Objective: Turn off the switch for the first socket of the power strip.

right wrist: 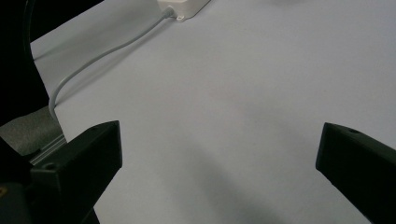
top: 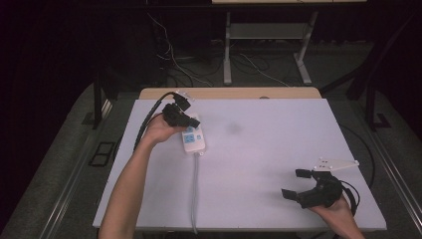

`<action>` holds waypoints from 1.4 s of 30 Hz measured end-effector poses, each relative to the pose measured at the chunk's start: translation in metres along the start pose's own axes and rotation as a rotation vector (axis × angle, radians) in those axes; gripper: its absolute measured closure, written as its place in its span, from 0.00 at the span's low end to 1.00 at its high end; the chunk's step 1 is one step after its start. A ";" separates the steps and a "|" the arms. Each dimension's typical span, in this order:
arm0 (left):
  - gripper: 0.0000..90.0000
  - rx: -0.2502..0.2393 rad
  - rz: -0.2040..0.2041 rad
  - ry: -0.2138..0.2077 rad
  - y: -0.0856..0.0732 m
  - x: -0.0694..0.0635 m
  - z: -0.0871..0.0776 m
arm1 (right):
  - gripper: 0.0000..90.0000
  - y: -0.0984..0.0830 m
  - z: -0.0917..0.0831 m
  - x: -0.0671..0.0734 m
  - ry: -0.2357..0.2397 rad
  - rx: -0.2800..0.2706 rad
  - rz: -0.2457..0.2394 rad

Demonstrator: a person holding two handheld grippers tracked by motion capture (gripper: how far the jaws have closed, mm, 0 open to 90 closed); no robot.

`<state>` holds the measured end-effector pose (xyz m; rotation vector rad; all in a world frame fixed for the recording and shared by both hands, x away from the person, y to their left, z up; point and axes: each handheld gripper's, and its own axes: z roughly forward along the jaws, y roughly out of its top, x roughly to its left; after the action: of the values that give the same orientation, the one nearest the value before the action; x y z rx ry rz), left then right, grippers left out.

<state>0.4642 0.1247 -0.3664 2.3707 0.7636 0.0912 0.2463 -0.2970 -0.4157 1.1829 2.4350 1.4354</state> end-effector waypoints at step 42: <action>0.99 -0.004 -0.063 -0.014 -0.025 0.004 0.035 | 0.00 0.000 0.003 0.000 -0.015 0.012 -0.003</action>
<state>0.4639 0.1236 -0.4101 2.3389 0.8302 0.0501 0.2470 -0.2949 -0.4174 1.1871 2.4376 1.4085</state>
